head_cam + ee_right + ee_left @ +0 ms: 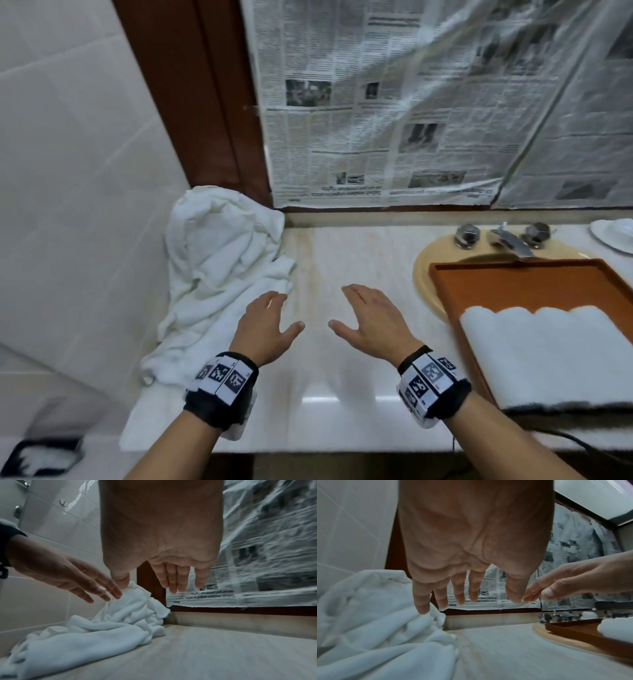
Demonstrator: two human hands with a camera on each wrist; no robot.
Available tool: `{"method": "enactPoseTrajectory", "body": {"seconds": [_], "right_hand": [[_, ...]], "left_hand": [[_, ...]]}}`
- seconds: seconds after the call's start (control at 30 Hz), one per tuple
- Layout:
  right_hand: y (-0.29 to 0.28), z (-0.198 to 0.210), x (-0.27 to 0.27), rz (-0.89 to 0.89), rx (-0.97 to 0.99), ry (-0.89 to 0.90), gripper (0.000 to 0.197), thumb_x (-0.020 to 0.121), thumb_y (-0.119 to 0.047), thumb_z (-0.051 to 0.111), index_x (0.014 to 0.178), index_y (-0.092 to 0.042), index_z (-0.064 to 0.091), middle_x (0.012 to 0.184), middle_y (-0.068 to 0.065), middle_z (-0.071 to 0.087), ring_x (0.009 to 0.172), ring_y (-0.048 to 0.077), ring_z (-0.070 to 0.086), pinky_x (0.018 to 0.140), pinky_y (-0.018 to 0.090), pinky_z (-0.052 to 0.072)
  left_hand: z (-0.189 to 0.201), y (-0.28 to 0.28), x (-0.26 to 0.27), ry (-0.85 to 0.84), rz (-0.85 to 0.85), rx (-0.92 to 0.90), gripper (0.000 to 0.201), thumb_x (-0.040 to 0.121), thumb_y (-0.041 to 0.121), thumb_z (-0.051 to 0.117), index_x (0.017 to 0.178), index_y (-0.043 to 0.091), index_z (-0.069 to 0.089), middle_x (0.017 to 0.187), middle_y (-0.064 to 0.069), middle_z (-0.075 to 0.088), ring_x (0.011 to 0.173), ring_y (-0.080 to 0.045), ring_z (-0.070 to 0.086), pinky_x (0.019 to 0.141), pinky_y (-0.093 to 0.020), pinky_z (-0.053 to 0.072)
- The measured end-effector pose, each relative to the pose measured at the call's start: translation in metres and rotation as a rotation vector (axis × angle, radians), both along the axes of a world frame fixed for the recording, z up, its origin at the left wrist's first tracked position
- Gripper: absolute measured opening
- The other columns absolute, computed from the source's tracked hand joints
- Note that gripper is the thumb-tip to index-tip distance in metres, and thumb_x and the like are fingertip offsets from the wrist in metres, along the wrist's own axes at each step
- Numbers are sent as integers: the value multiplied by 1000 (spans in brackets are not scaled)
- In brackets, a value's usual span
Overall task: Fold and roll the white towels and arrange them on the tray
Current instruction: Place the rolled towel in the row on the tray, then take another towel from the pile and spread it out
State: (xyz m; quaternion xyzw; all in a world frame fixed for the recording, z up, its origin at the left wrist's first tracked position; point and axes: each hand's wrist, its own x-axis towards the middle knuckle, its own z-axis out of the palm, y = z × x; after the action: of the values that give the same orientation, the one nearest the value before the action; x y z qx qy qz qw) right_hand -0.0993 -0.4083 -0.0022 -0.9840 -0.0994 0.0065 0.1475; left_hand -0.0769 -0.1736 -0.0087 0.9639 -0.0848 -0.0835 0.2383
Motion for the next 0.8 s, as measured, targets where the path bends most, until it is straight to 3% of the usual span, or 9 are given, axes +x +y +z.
{"method": "enactPoseTrajectory", "body": {"seconds": [0.4, 0.67, 0.8], "right_hand": [[117, -10, 129, 264, 83, -69, 71, 94, -54, 53, 147, -8, 42, 149, 10, 46, 137, 26, 42, 115, 39, 29], [154, 2, 240, 415, 14, -177, 71, 91, -45, 59, 146, -4, 41, 151, 14, 41, 137, 32, 40, 108, 48, 38], [176, 3, 269, 472, -53, -197, 70, 91, -44, 58, 147, -7, 39, 154, 10, 37, 138, 30, 37, 104, 48, 40]], "left_hand": [[-1, 91, 81, -60, 208, 160, 71, 91, 48, 63, 149, 14, 39, 156, -5, 33, 140, -29, 33, 110, -44, 37], [5, 128, 155, -94, 316, 298, 72, 92, 45, 61, 150, 14, 32, 162, -10, 18, 142, -35, 28, 111, -47, 36], [1, 137, 171, -128, 351, 260, 75, 89, 39, 66, 149, 12, 32, 161, -12, 16, 141, -36, 31, 108, -48, 39]]}}
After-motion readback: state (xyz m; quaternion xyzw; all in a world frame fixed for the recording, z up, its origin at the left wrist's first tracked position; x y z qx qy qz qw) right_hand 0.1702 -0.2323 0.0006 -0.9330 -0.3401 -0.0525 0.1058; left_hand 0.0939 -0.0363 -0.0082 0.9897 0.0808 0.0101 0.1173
